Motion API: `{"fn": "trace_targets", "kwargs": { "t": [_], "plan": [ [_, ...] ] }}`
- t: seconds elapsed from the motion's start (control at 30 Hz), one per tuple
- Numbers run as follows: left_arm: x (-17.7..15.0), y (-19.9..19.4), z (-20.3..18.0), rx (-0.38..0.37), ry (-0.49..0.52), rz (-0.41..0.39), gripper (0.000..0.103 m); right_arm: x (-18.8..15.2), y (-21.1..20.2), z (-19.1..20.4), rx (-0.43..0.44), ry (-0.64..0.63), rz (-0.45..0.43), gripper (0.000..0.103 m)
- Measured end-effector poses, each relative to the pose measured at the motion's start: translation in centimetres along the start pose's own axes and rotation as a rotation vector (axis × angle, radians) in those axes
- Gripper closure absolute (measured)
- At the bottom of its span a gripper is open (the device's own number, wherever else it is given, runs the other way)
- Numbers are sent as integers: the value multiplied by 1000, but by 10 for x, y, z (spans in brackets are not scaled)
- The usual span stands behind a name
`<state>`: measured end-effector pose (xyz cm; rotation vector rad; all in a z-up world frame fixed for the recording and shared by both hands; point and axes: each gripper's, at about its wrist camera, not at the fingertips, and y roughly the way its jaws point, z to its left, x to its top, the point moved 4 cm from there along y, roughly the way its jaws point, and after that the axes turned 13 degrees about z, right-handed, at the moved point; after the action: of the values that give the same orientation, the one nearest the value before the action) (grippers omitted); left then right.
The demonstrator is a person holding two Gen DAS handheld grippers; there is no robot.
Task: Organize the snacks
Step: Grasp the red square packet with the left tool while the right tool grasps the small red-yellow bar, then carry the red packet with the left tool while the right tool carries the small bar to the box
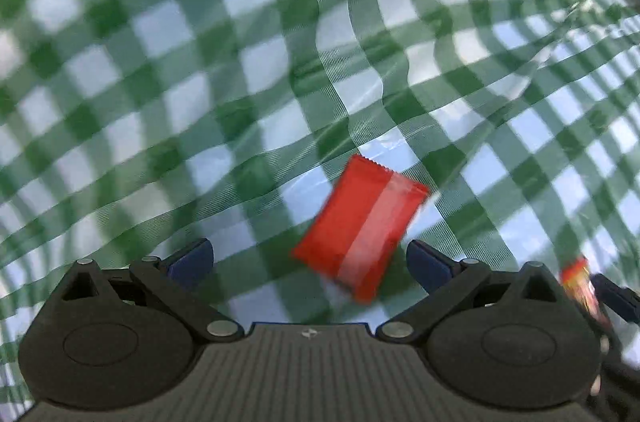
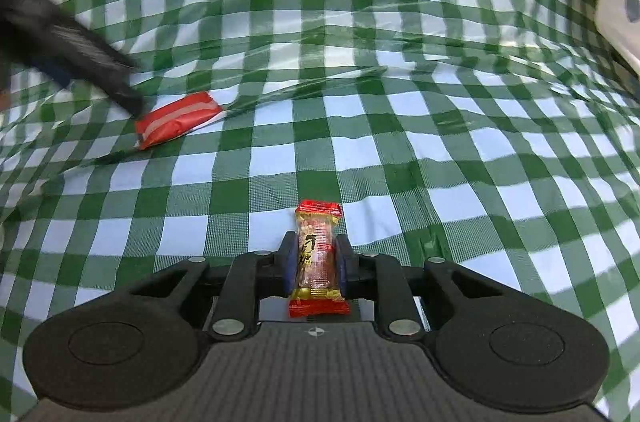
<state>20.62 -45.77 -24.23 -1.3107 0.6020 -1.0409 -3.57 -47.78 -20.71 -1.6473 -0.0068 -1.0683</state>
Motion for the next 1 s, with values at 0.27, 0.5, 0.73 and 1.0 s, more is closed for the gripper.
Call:
{"fn": "trace_targets", "kwargs": {
  "t": [0.27, 0.5, 0.73, 1.0],
  "plan": [
    [2, 7, 6, -168, -74, -14, 57, 4, 7, 15, -41, -70, -42, 68],
    [-78, -38, 12, -250, -114, -33, 59, -21, -25, 14, -8, 43, 22, 80],
    [-185, -147, 8, -265, -119, -145, 59, -52, -102, 15, 35, 177, 11, 80],
    [-326, -240, 25, -221, -210, -143, 59, -95, -218, 66, 129, 139, -2, 81]
  ]
}}
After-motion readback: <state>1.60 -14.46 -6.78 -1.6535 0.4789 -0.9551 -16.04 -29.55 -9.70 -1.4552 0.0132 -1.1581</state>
